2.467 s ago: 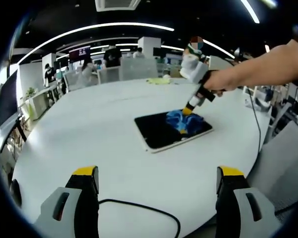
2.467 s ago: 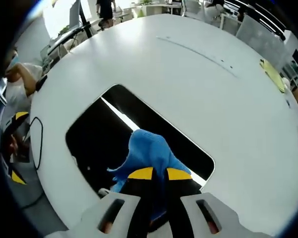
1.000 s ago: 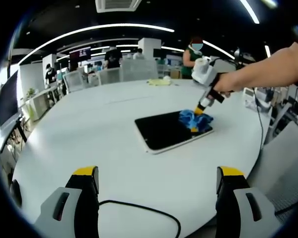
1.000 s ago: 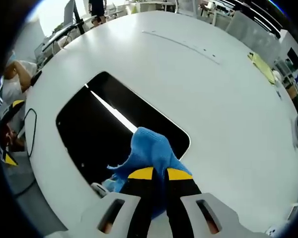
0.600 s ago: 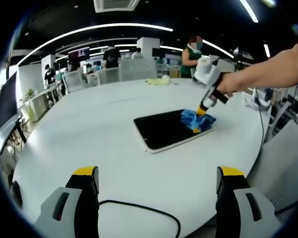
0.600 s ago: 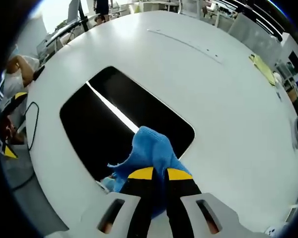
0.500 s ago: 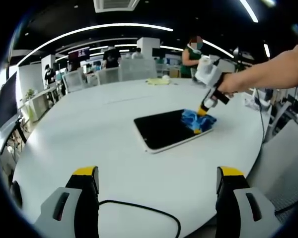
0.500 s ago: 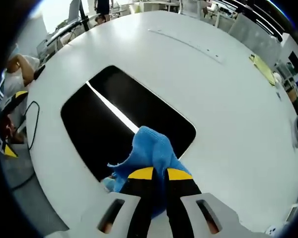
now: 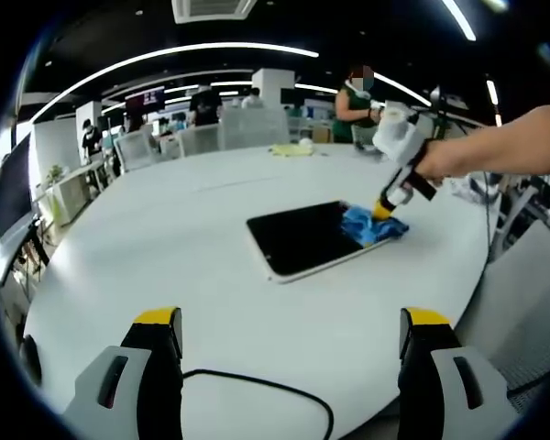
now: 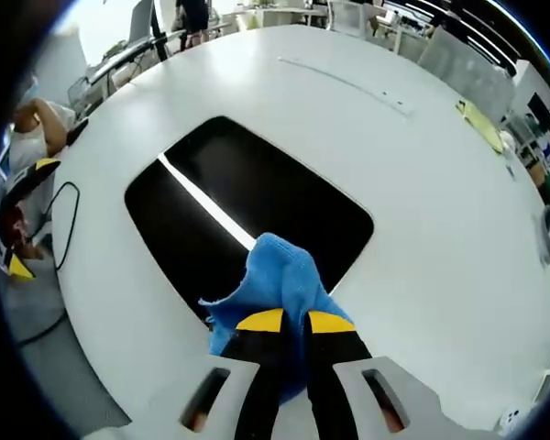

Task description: Wipe the mirror surface with the cleaning cloth until all visible marks leave the cleaned area.

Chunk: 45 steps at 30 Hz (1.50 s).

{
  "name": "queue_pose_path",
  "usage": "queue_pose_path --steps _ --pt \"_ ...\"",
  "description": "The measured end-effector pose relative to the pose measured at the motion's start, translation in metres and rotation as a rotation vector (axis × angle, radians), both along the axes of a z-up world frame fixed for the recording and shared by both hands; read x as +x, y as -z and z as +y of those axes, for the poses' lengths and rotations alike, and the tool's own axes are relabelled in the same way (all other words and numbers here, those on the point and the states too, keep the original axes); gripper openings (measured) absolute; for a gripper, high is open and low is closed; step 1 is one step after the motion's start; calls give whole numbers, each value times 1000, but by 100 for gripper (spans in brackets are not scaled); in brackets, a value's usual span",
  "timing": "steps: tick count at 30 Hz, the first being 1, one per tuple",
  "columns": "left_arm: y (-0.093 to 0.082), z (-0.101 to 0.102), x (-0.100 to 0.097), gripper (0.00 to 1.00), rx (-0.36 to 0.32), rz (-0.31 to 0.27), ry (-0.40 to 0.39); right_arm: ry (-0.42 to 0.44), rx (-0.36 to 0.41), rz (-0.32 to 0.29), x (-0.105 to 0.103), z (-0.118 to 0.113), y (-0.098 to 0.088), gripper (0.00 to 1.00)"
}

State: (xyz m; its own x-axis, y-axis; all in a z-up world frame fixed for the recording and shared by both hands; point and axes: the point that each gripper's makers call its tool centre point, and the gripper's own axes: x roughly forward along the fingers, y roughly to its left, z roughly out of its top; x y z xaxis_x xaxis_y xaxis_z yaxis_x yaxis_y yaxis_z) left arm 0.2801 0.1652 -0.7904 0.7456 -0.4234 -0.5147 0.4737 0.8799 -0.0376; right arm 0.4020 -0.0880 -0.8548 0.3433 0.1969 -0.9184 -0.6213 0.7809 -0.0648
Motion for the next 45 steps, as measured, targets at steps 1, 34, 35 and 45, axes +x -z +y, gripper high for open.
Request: queue_pose_path --steps 1,34,35,45 --pt "0 0 0 99 0 0 0 1 2 -2 -1 0 0 4" --pt "0 1 0 99 6 5 -11 23 -16 -14 -6 9 0 3" --pt "1 1 -1 99 6 8 -10 22 -19 -16 -7 10 0 3" --pt "1 -1 -2 99 8 14 2 15 -10 -23 -5 26 0 3"
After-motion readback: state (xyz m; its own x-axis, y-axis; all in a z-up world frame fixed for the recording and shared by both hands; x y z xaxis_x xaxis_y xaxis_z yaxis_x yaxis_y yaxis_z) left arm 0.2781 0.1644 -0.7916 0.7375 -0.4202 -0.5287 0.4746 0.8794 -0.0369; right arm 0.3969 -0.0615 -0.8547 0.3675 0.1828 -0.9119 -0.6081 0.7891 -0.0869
